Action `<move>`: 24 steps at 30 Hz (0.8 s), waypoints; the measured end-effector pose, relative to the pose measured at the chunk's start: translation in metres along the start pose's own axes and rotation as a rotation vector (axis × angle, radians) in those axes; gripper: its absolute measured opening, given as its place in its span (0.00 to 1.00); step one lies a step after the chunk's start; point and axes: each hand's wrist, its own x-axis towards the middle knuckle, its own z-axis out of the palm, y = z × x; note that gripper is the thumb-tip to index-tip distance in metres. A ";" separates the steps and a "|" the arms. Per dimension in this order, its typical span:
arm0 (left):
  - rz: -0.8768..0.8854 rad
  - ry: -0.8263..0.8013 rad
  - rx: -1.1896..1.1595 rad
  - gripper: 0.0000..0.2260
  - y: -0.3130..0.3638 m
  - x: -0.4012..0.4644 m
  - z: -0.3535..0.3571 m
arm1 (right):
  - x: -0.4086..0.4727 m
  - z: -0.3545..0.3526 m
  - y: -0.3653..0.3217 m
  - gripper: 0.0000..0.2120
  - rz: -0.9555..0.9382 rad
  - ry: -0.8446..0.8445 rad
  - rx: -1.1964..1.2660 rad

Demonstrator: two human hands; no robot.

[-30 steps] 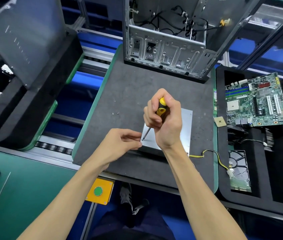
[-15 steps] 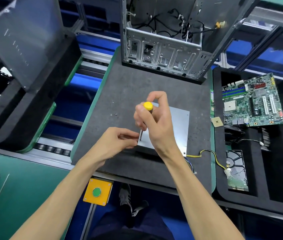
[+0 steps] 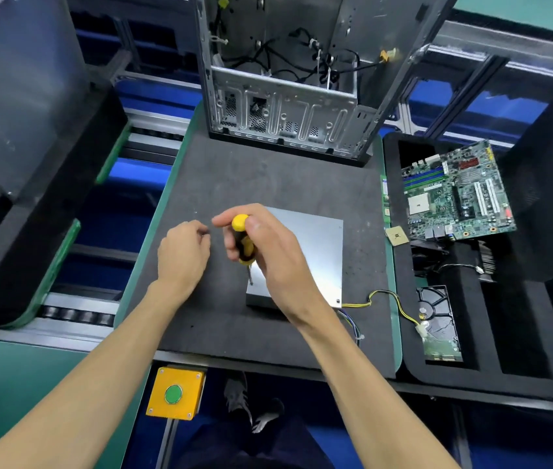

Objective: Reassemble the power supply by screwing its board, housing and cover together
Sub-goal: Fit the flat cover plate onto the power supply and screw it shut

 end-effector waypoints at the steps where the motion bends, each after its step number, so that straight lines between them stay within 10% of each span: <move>1: 0.019 -0.008 -0.004 0.04 0.001 0.001 -0.001 | -0.001 0.002 0.000 0.07 -0.001 0.007 0.005; 24: 0.023 0.021 0.137 0.06 -0.002 0.005 0.000 | -0.007 -0.008 -0.007 0.13 0.025 0.004 0.100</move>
